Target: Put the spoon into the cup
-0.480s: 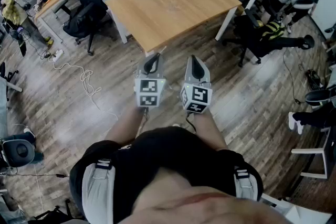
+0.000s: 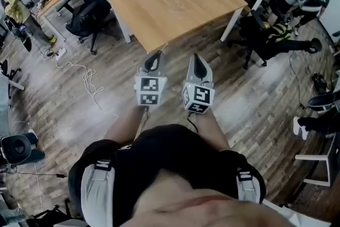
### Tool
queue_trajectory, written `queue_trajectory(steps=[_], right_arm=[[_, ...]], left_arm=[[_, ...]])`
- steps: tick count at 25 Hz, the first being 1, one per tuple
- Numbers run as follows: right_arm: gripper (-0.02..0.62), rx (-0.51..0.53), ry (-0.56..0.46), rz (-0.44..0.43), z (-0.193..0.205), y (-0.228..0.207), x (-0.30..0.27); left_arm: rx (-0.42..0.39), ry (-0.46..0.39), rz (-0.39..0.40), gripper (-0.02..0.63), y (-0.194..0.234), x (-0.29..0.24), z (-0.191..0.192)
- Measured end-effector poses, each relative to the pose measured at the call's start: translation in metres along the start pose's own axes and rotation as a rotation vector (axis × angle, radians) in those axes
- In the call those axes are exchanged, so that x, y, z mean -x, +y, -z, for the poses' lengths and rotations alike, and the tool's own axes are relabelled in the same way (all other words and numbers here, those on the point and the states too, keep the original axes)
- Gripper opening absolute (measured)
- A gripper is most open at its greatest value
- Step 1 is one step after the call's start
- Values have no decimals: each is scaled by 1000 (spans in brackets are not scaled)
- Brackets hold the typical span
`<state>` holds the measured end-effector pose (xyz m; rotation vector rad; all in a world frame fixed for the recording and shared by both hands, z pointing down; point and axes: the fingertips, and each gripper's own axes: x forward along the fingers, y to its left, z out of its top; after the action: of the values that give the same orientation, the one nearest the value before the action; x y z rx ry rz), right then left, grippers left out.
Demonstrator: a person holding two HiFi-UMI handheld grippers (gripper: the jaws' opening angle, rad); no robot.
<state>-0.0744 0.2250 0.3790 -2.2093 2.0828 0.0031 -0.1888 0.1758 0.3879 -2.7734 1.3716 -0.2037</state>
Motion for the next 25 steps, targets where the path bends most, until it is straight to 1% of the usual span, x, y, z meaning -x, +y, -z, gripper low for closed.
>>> queue_trajectory(steps=[6,10,13,17,22,25], right_arm=[[0,5,-6,-38,-2,-16,-4],[0,19,7,-53,-1,-38,-7],[0,26,10,-62,-3,-56,-9],[0,15,12,-60,-5,-74,-17],[0,4,24,-74,-2,-78,-26],[0,2,23,-79,0,-78,-31]], left_arm=[[4,-4,-7,18,-17,-16,-1],[-29,-9,-28,18,-36,-29,-3],[-14,-21,-39,18,-48,-36,-7],[-11,-14,-33,18,-63,-47,-9],[-9,-11,-41,18,-62,-55,-11],[2,-4,-43,18,-60,-61,-5]])
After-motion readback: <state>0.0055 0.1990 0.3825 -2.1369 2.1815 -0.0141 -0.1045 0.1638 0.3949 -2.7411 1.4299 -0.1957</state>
